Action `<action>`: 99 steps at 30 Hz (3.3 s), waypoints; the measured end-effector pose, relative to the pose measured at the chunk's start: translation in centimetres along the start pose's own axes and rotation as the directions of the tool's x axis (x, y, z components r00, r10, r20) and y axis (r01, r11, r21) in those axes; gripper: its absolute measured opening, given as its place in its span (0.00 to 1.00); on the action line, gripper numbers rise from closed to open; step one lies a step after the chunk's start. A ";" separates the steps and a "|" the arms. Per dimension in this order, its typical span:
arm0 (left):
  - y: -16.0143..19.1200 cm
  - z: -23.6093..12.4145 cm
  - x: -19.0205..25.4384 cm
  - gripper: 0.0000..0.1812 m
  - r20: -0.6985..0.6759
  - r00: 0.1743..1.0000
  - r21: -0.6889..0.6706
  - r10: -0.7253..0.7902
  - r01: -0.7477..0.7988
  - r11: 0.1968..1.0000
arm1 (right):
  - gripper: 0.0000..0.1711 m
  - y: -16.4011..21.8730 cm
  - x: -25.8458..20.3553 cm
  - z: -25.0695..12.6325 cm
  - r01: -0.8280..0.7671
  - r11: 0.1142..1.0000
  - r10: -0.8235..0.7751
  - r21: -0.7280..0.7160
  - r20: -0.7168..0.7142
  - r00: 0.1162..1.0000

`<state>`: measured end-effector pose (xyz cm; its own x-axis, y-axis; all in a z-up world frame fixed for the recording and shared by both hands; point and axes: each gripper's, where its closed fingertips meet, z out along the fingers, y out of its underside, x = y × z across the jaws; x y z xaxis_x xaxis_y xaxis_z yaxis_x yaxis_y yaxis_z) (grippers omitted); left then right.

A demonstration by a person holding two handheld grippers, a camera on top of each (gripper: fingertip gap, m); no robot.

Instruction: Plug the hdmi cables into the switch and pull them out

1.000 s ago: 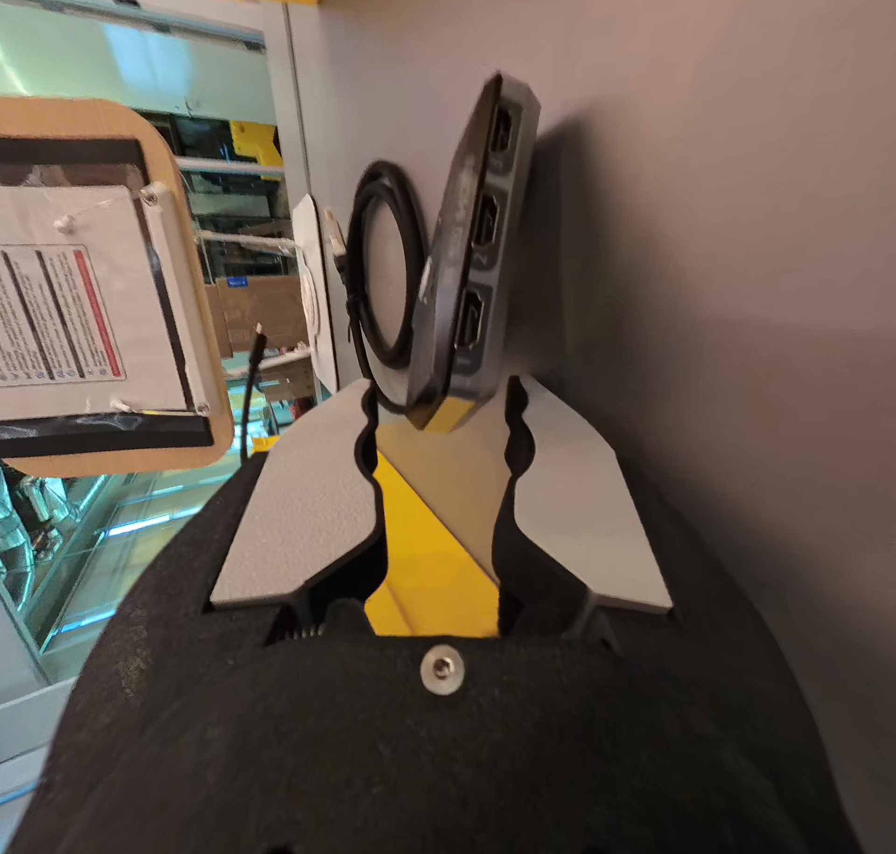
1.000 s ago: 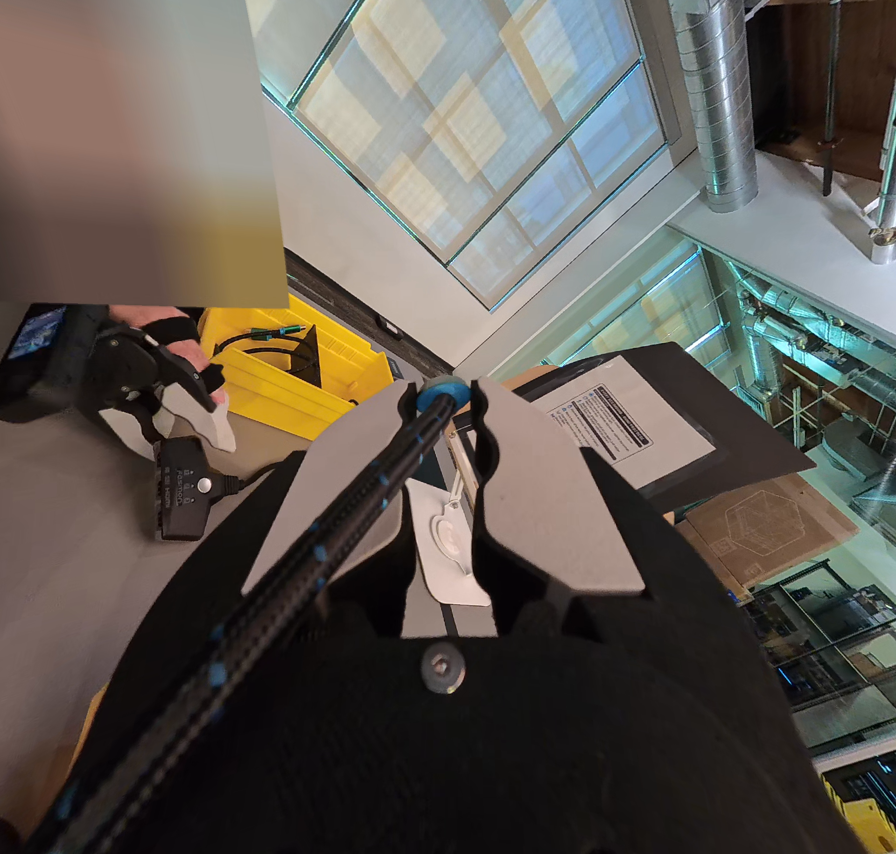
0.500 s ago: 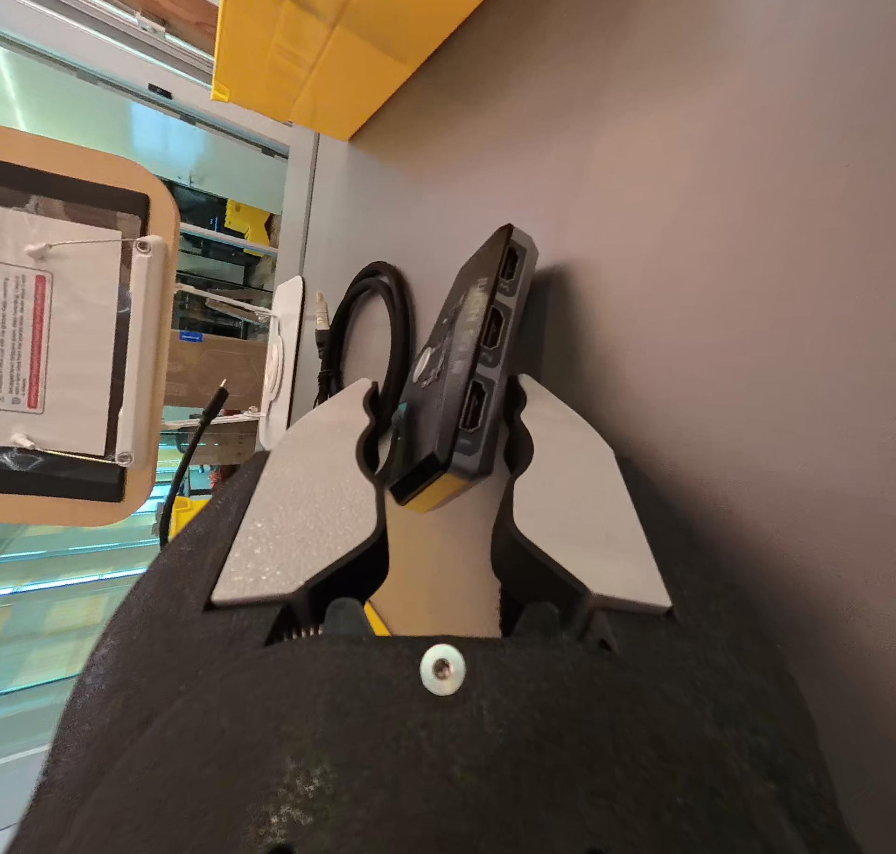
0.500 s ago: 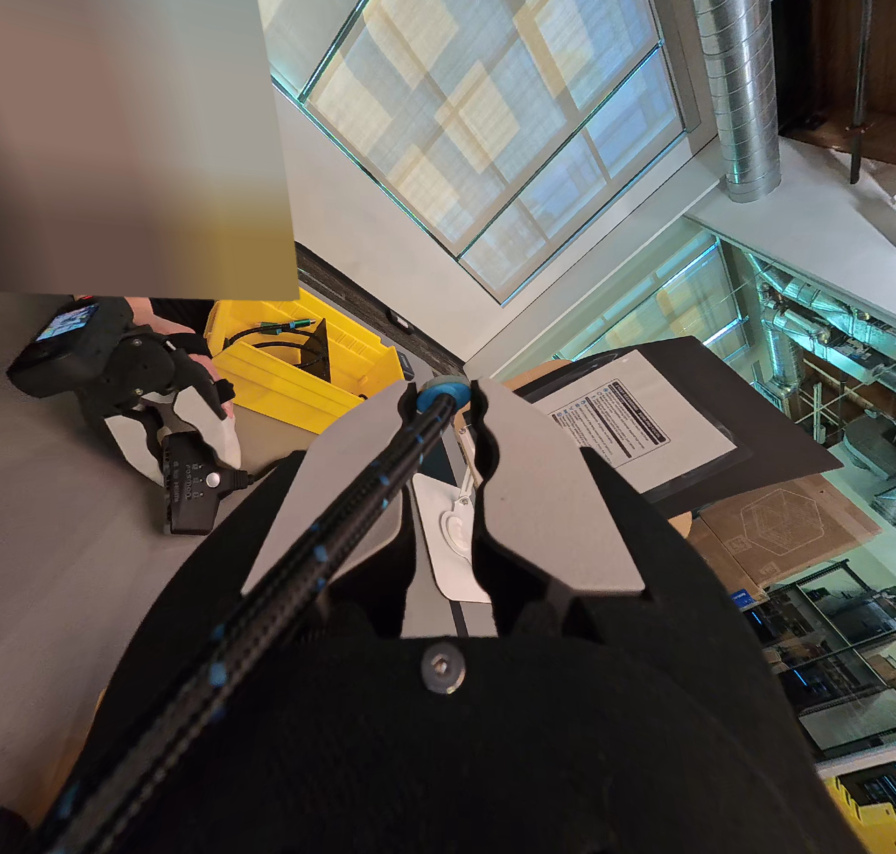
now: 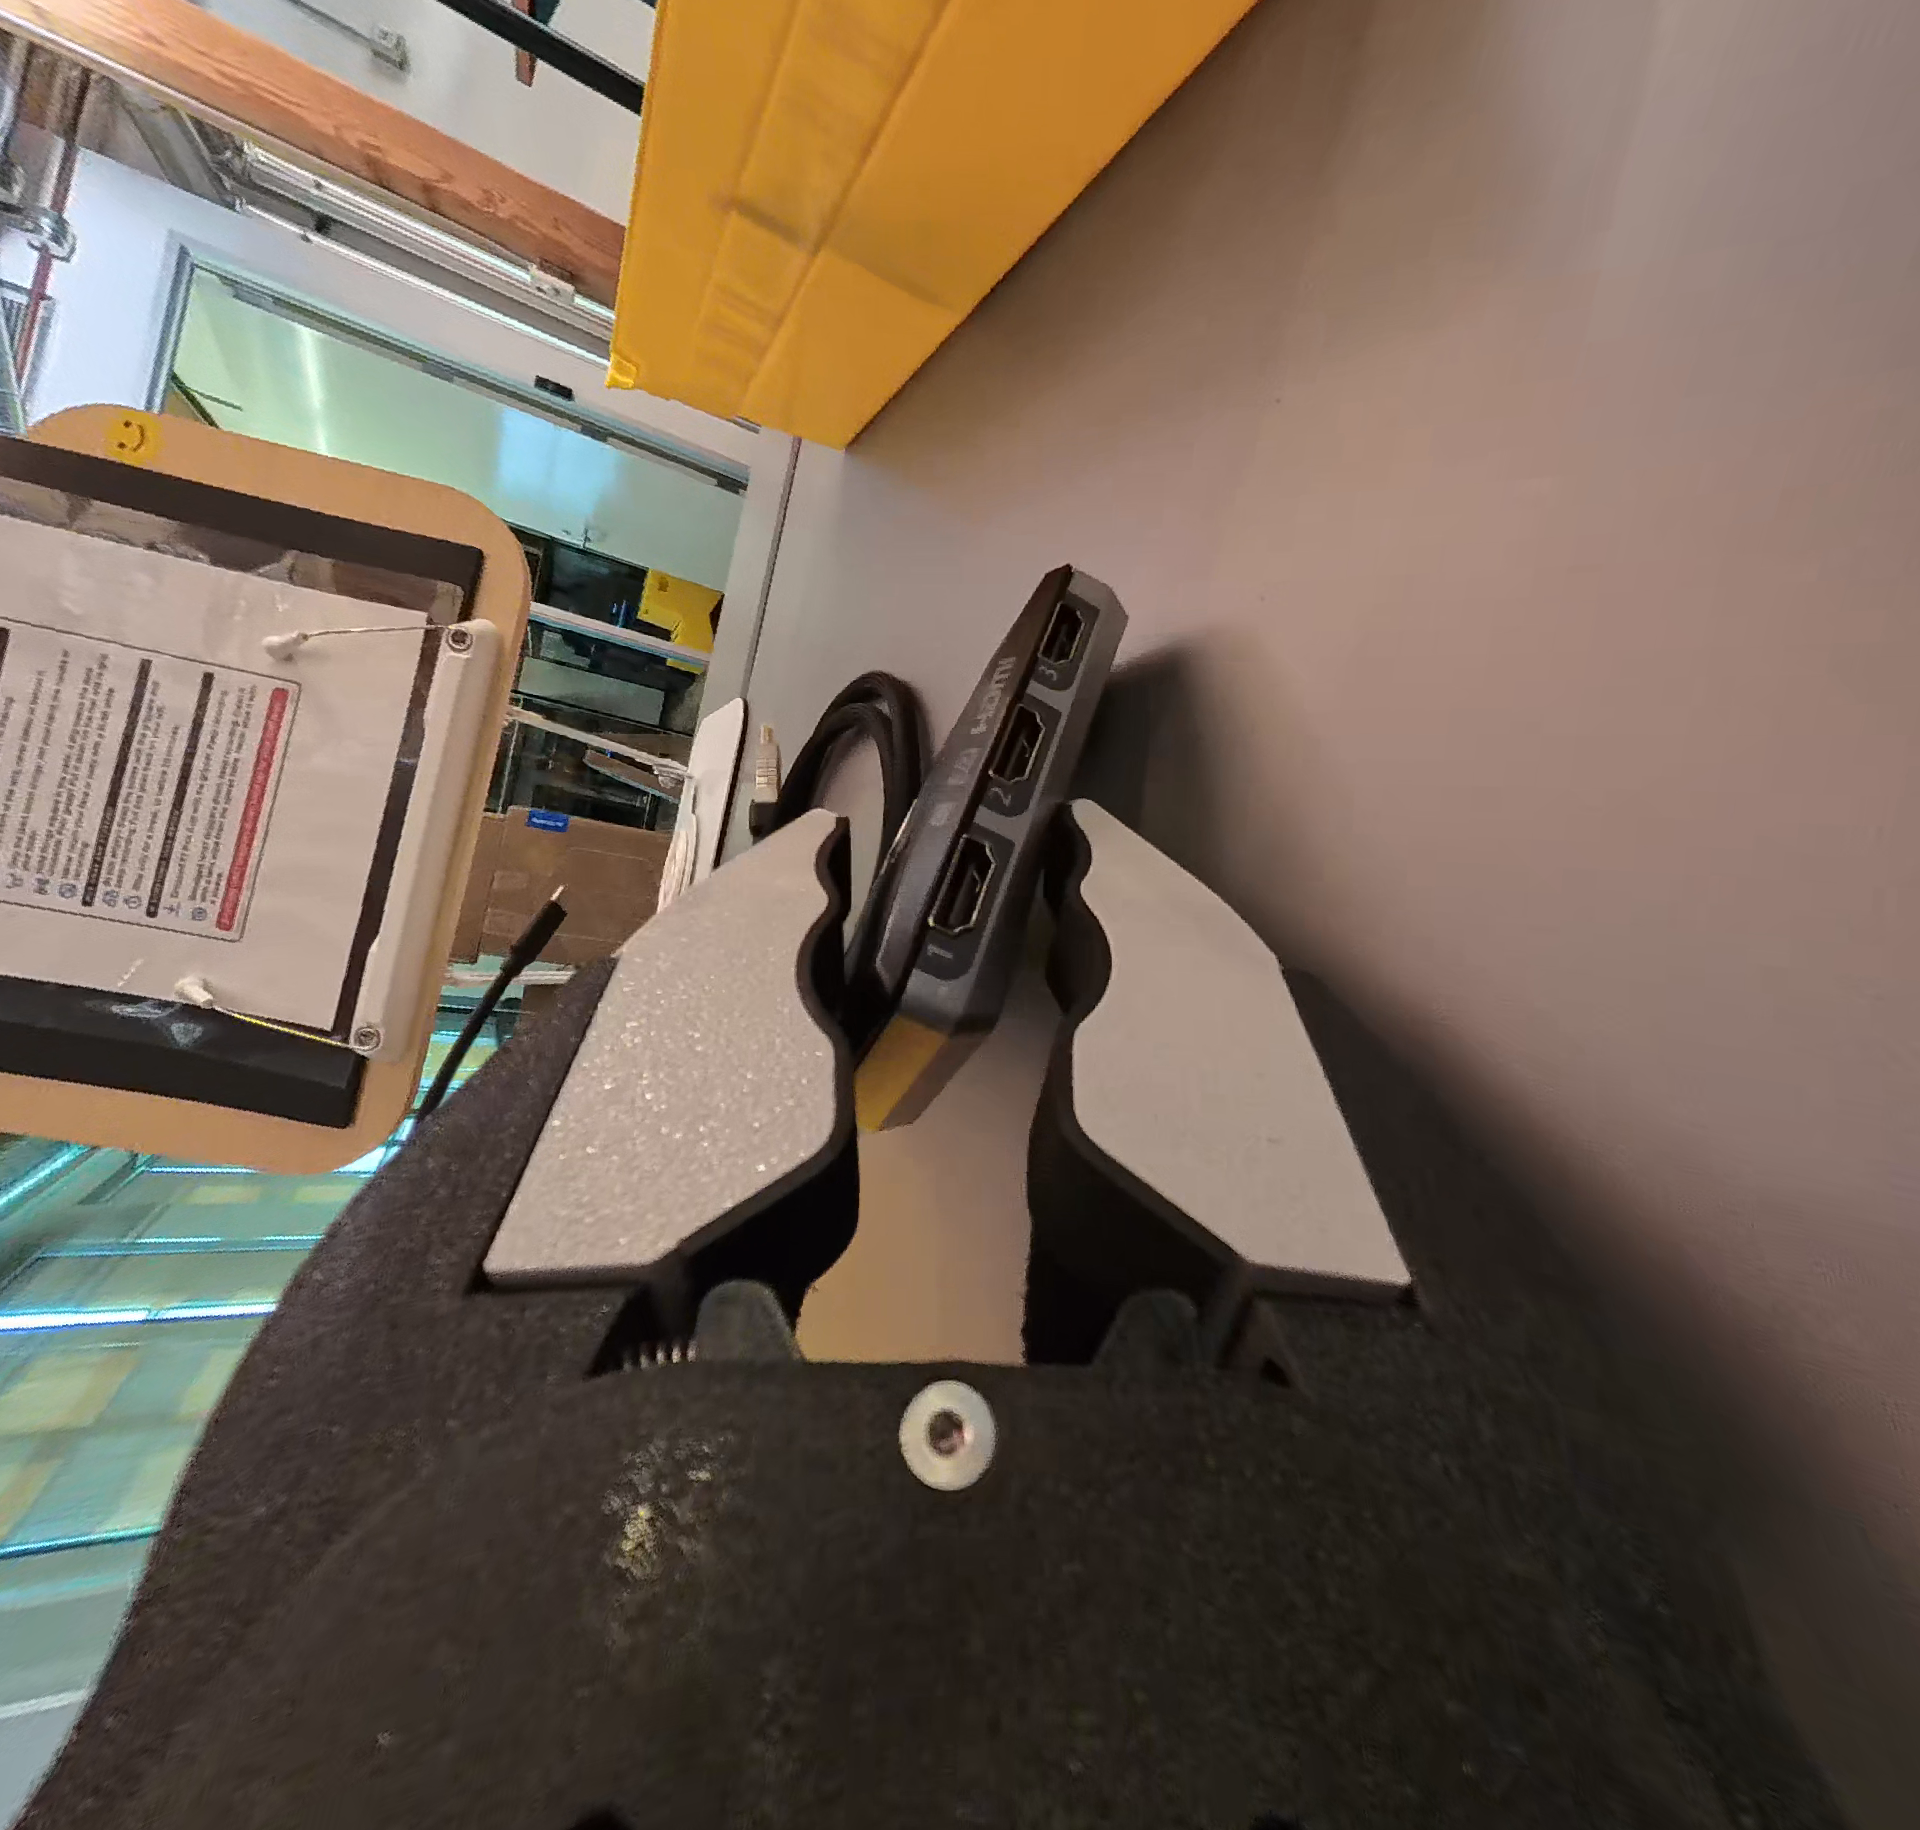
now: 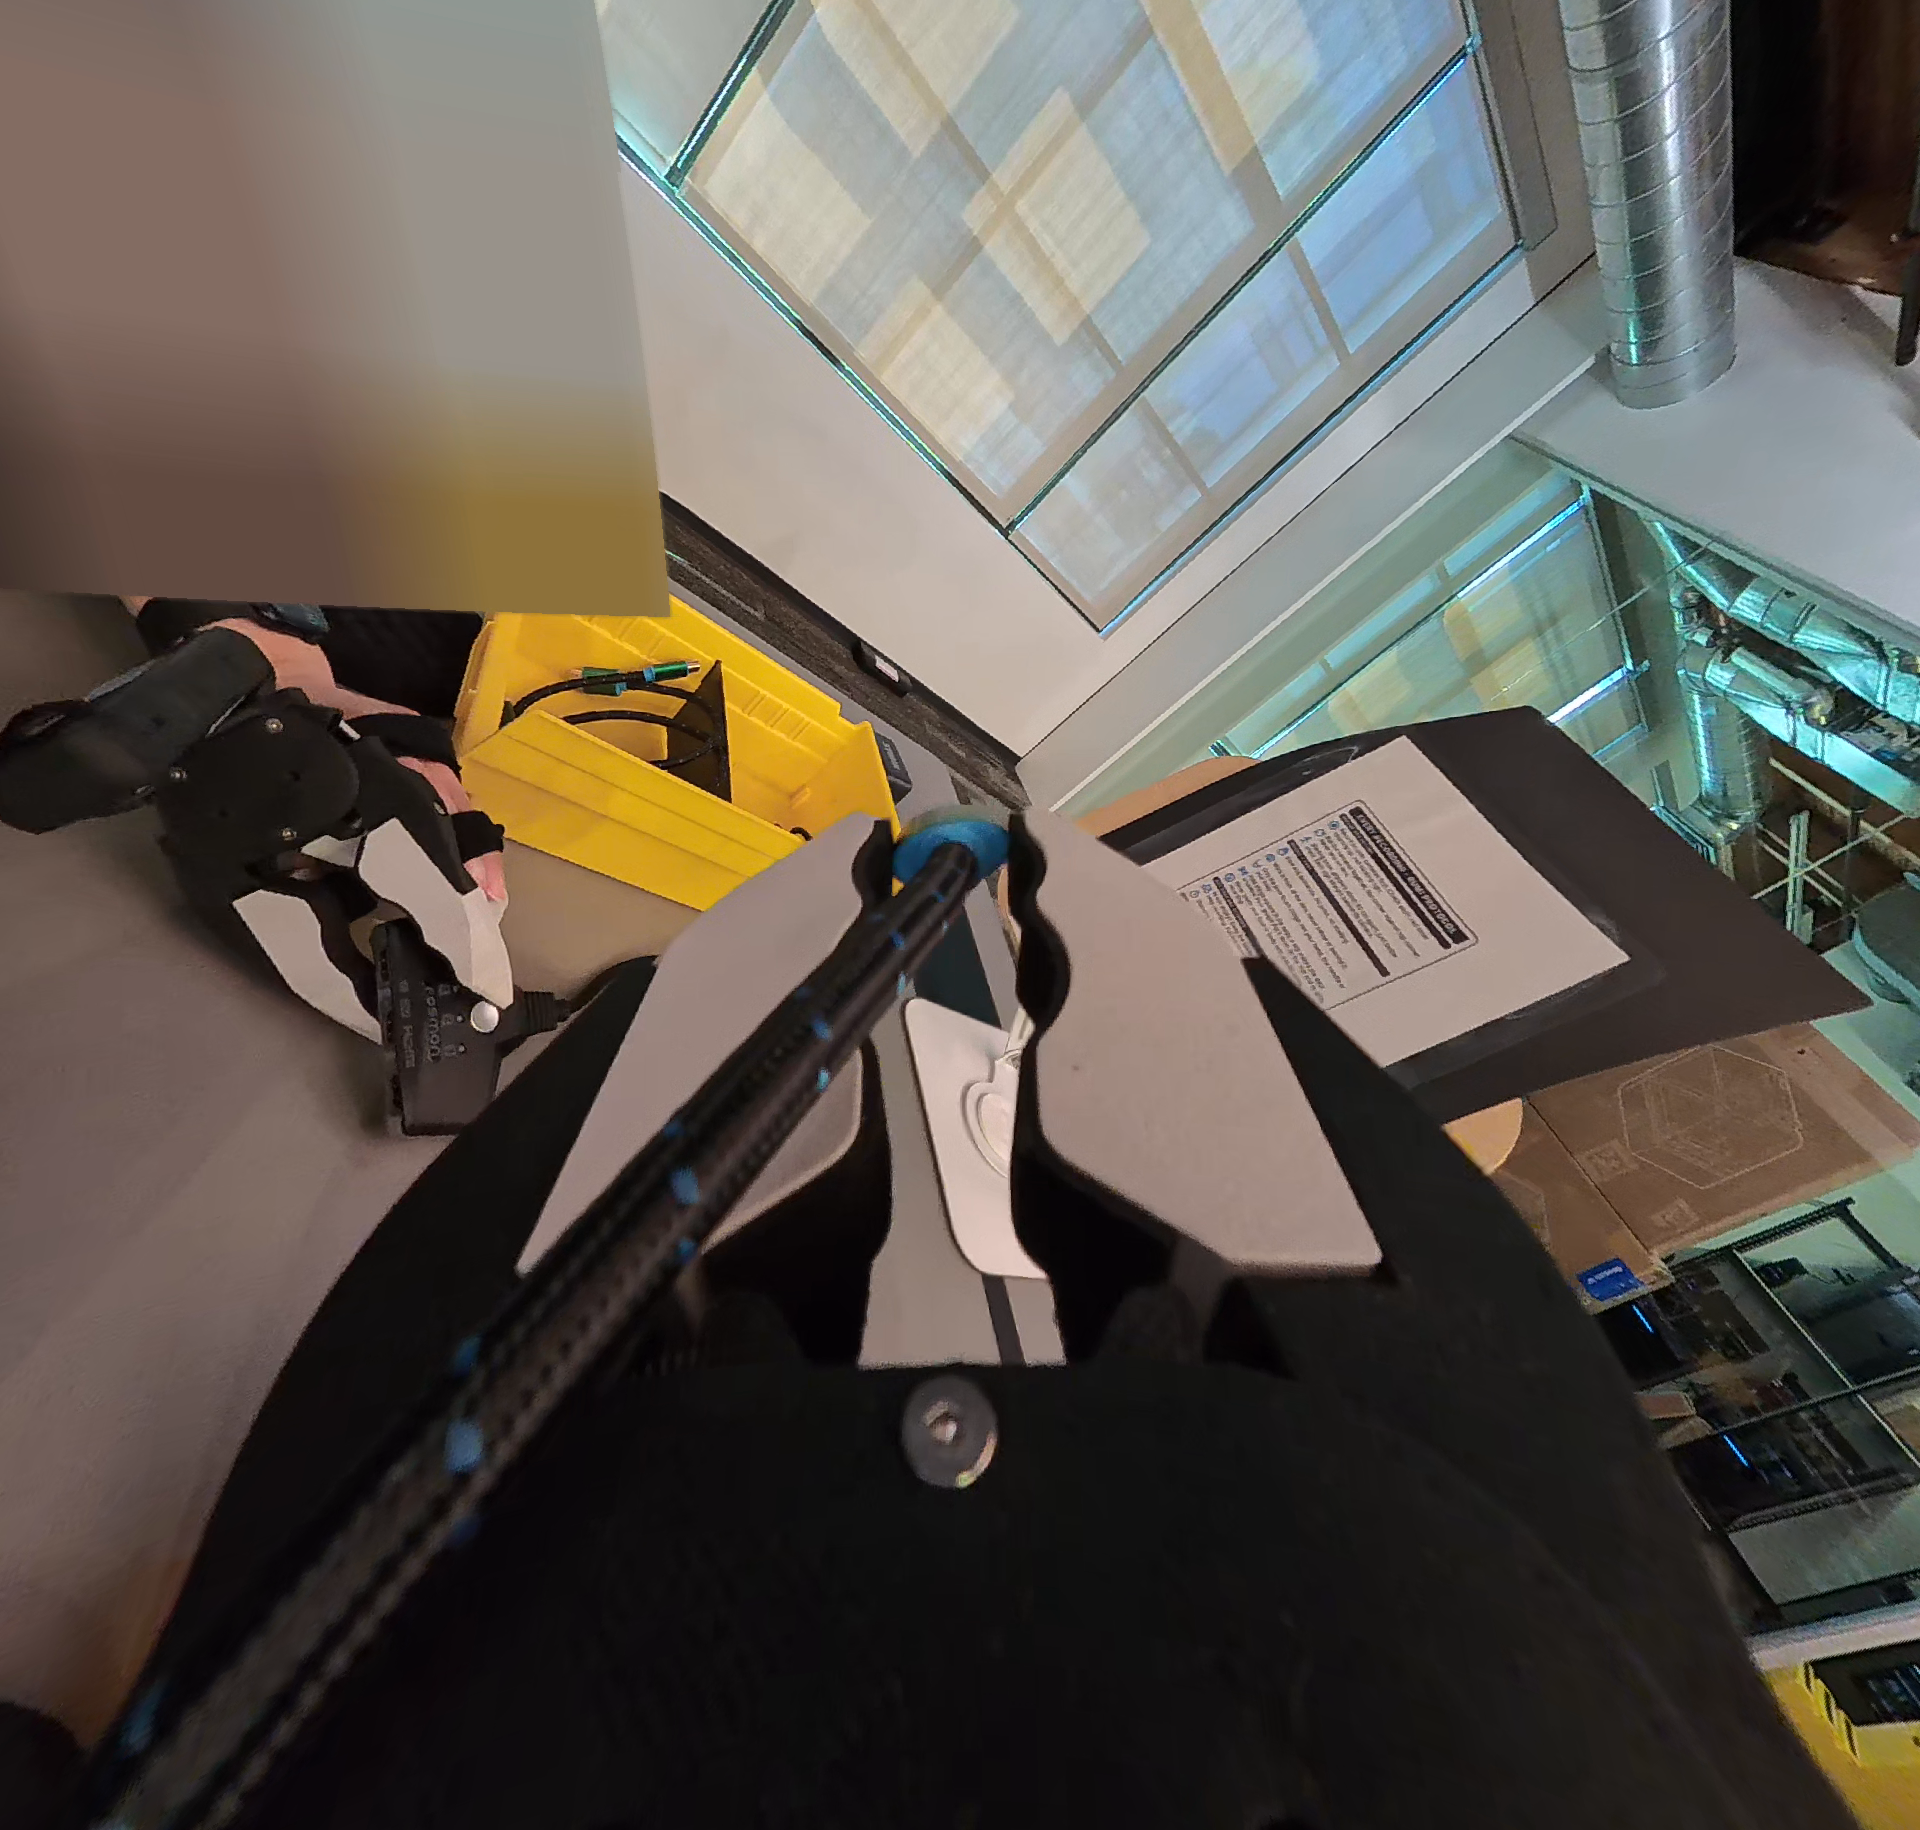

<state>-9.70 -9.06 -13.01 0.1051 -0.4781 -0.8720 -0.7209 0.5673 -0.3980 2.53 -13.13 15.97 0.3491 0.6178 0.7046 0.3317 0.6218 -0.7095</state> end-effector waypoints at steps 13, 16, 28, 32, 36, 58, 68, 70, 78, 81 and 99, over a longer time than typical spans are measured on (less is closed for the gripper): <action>0.4 0.1 0.5 0.16 -0.052 0.998 -0.040 0.026 -0.028 0.999 | 0.13 0.5 -0.6 0.9 -0.019 1.000 0.020 -0.019 0.038 0.999; 0.2 0.4 0.4 0.15 -0.041 0.997 -0.049 0.066 -0.068 0.996 | 0.13 0.7 -0.8 1.2 -0.026 0.999 0.027 -0.030 0.044 0.999; -2.4 1.1 -0.5 0.12 -0.078 0.985 -0.022 0.157 -0.159 0.987 | 0.13 1.1 -0.8 1.3 -0.043 0.999 0.044 -0.025 0.057 0.997; -2.5 1.7 -1.7 0.12 -0.065 0.988 -0.041 0.141 -0.144 0.989 | 0.13 0.9 -0.8 1.1 -0.046 0.999 0.047 -0.014 0.060 0.997; -3.6 1.8 -5.0 0.11 -0.015 1.000 -0.029 0.016 -0.017 0.999 | 0.13 1.0 -0.8 1.4 -0.070 0.997 0.071 -0.015 0.062 0.996; -2.8 0.5 -18.4 0.12 0.463 0.852 0.040 -0.243 0.254 0.966 | 0.13 6.8 -4.3 12.0 -0.470 0.863 0.482 -0.185 0.024 0.876; -3.2 -0.3 -18.0 0.12 0.469 0.852 0.076 -0.234 0.225 0.971 | 0.13 7.4 -4.6 12.4 -0.600 0.786 0.613 -0.152 0.062 0.787; -3.3 -0.7 -18.1 0.12 0.459 0.849 0.107 -0.262 0.240 0.965 | 0.13 7.1 -4.8 12.4 -0.623 0.769 0.637 -0.141 0.088 0.766; -3.8 -1.2 -17.8 0.12 0.409 0.854 0.167 -0.322 0.276 0.946 | 0.13 5.8 -5.4 12.2 -0.732 0.675 0.730 -0.093 0.227 0.644; -4.2 -0.9 -17.2 0.12 0.360 0.876 0.175 -0.320 0.274 0.946 | 0.13 5.6 -5.5 11.7 -0.677 0.732 0.667 -0.069 0.271 0.694; -4.3 -1.8 -17.3 0.12 0.298 0.864 0.250 -0.405 0.338 0.907 | 0.13 5.7 -4.8 10.6 -0.617 0.784 0.613 -0.069 0.250 0.750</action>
<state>-9.65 -4.38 4.29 0.5871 -0.4428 -0.6777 -0.4469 0.5208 -0.7274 -6.54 -7.45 8.65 0.2455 0.9646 0.0965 0.1047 0.0726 -0.9919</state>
